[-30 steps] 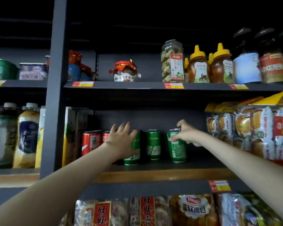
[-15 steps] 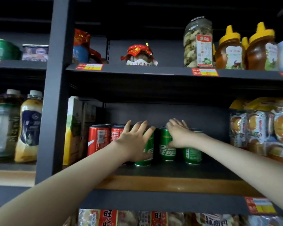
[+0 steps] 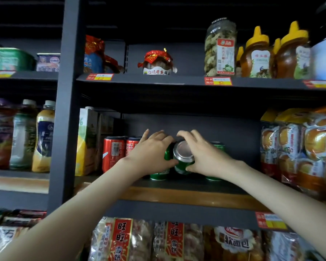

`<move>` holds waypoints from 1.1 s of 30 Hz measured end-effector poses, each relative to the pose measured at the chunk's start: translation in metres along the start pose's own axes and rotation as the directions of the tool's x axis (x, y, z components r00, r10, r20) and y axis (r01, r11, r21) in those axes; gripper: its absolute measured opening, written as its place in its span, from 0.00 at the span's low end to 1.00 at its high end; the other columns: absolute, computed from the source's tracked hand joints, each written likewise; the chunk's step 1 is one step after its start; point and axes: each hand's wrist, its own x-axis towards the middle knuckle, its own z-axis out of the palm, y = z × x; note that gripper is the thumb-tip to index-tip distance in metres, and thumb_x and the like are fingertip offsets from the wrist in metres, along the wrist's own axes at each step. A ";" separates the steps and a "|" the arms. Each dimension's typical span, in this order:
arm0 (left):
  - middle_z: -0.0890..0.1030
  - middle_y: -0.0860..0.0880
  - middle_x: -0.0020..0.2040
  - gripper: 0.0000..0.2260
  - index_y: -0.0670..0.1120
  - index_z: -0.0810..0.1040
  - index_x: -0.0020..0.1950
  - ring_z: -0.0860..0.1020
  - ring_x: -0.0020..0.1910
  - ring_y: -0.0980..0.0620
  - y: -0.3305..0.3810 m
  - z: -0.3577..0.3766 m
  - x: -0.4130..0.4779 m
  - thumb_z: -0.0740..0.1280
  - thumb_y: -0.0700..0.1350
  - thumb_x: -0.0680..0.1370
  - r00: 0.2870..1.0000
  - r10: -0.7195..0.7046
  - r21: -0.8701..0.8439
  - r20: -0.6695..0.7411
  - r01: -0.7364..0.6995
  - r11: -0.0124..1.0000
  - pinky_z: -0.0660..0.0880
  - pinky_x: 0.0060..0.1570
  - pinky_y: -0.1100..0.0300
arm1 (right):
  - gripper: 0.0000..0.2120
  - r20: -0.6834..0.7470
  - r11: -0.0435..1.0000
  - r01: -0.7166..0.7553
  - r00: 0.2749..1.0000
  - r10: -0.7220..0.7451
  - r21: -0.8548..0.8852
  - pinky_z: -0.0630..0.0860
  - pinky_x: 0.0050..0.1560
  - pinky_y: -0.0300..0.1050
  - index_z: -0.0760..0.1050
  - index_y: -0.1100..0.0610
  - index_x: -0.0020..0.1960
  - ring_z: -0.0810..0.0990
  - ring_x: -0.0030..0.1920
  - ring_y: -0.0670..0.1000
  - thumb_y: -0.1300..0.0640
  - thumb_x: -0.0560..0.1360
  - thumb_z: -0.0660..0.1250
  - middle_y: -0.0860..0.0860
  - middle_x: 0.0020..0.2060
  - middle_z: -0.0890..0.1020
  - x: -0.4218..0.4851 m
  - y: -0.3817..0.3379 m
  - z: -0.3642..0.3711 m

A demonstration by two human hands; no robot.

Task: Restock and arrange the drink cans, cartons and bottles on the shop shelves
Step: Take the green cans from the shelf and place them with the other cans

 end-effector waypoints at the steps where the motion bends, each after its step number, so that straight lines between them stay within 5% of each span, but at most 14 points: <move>1: 0.66 0.49 0.74 0.30 0.49 0.63 0.75 0.55 0.77 0.51 0.004 -0.002 -0.005 0.65 0.60 0.77 1.000 -0.010 -0.023 -0.011 0.010 1.000 0.43 0.76 0.48 | 0.41 -0.035 1.000 0.015 0.999 -0.015 0.003 0.78 0.47 0.52 0.53 0.48 0.74 0.73 0.57 0.53 0.59 0.71 0.75 0.48 0.63 0.60 -0.006 -0.003 -0.005; 6: 0.73 0.51 0.68 0.30 0.48 0.64 0.73 0.68 0.70 0.52 0.025 -0.010 -0.034 0.70 0.54 0.75 0.980 -0.010 -0.306 -0.200 -0.052 0.951 0.54 0.75 0.50 | 0.34 -0.242 0.994 0.103 0.966 -0.091 0.038 0.69 0.42 0.40 0.62 0.51 0.72 0.70 0.54 0.48 0.61 0.71 0.73 0.46 0.62 0.61 -0.039 -0.025 -0.027; 10: 0.73 0.49 0.66 0.30 0.45 0.66 0.72 0.71 0.64 0.52 0.032 -0.014 -0.062 0.73 0.50 0.74 0.951 -0.017 -0.399 -0.308 -0.113 0.910 0.68 0.67 0.53 | 0.35 -0.362 0.991 0.135 0.923 -0.133 -0.021 0.77 0.41 0.45 0.65 0.52 0.71 0.72 0.56 0.51 0.62 0.69 0.75 0.47 0.62 0.63 -0.068 -0.051 -0.031; 14: 0.72 0.51 0.68 0.31 0.47 0.65 0.74 0.69 0.66 0.57 0.025 -0.023 -0.098 0.72 0.50 0.74 0.927 0.037 -0.410 -0.374 -0.201 0.889 0.65 0.65 0.68 | 0.35 -0.490 0.988 0.156 0.859 -0.145 -0.017 0.79 0.40 0.45 0.67 0.53 0.69 0.73 0.55 0.50 0.62 0.66 0.78 0.47 0.60 0.65 -0.092 -0.083 -0.029; 18: 0.69 0.59 0.66 0.29 0.53 0.63 0.72 0.66 0.65 0.70 0.021 -0.032 -0.149 0.71 0.50 0.74 0.926 -0.002 -0.540 -0.377 -0.218 0.813 0.62 0.64 0.75 | 0.36 -0.533 0.962 0.134 0.846 0.015 0.239 0.66 0.57 0.25 0.69 0.55 0.68 0.67 0.56 0.39 0.60 0.64 0.80 0.45 0.59 0.65 -0.118 -0.123 -0.023; 21: 0.69 0.63 0.66 0.30 0.57 0.62 0.71 0.67 0.66 0.68 0.023 -0.025 -0.195 0.72 0.53 0.73 0.938 -0.161 -0.693 -0.308 -0.105 0.714 0.66 0.64 0.71 | 0.37 -0.490 0.915 0.053 0.856 0.165 0.400 0.59 0.58 0.19 0.70 0.53 0.67 0.65 0.54 0.33 0.57 0.62 0.81 0.44 0.58 0.66 -0.146 -0.155 -0.012; 22: 0.69 0.63 0.66 0.32 0.57 0.63 0.71 0.67 0.66 0.68 0.026 -0.021 -0.212 0.72 0.57 0.70 0.937 -0.256 -0.781 -0.237 -0.027 0.624 0.66 0.62 0.71 | 0.37 -0.455 0.888 0.020 0.864 0.216 0.460 0.59 0.57 0.18 0.69 0.49 0.66 0.66 0.54 0.31 0.55 0.62 0.81 0.42 0.58 0.67 -0.156 -0.165 -0.006; 24: 0.73 0.60 0.65 0.35 0.58 0.65 0.68 0.71 0.65 0.65 0.035 -0.012 -0.249 0.73 0.63 0.65 0.912 -0.404 -0.949 0.063 0.181 0.260 0.69 0.59 0.68 | 0.36 -0.386 0.809 -0.031 0.868 0.313 0.587 0.61 0.56 0.20 0.66 0.41 0.63 0.67 0.57 0.28 0.54 0.62 0.81 0.37 0.56 0.68 -0.178 -0.186 0.010; 26: 0.79 0.55 0.61 0.32 0.57 0.70 0.65 0.76 0.63 0.57 0.045 -0.001 -0.282 0.74 0.66 0.65 0.857 -0.290 -0.904 0.426 0.394 -0.166 0.74 0.56 0.63 | 0.35 -0.282 0.662 -0.073 0.867 0.412 0.746 0.67 0.59 0.26 0.65 0.35 0.61 0.69 0.60 0.31 0.52 0.62 0.81 0.37 0.59 0.69 -0.201 -0.205 0.030; 27: 0.81 0.52 0.61 0.31 0.53 0.72 0.66 0.78 0.62 0.54 0.051 0.005 -0.297 0.72 0.65 0.68 0.834 -0.178 -0.838 0.522 0.465 -0.285 0.74 0.59 0.60 | 0.35 -0.211 0.560 -0.090 0.868 0.449 0.823 0.70 0.60 0.31 0.66 0.34 0.60 0.71 0.62 0.35 0.51 0.62 0.81 0.40 0.60 0.71 -0.213 -0.214 0.042; 29: 0.81 0.47 0.62 0.28 0.44 0.72 0.69 0.78 0.62 0.51 0.064 0.018 -0.324 0.68 0.58 0.75 0.835 -0.097 -0.785 0.542 0.462 -0.413 0.73 0.64 0.53 | 0.35 -0.080 0.367 -0.128 0.862 0.501 0.921 0.75 0.59 0.40 0.69 0.36 0.61 0.75 0.61 0.41 0.51 0.60 0.82 0.45 0.62 0.73 -0.235 -0.232 0.065; 33: 0.81 0.43 0.61 0.24 0.42 0.70 0.69 0.79 0.60 0.44 0.080 0.035 -0.362 0.68 0.45 0.74 0.825 -0.229 -0.760 0.516 0.318 -0.567 0.78 0.54 0.54 | 0.38 0.182 0.116 -0.271 0.852 0.490 0.956 0.79 0.52 0.41 0.66 0.49 0.66 0.80 0.56 0.44 0.53 0.61 0.79 0.48 0.58 0.78 -0.274 -0.260 0.101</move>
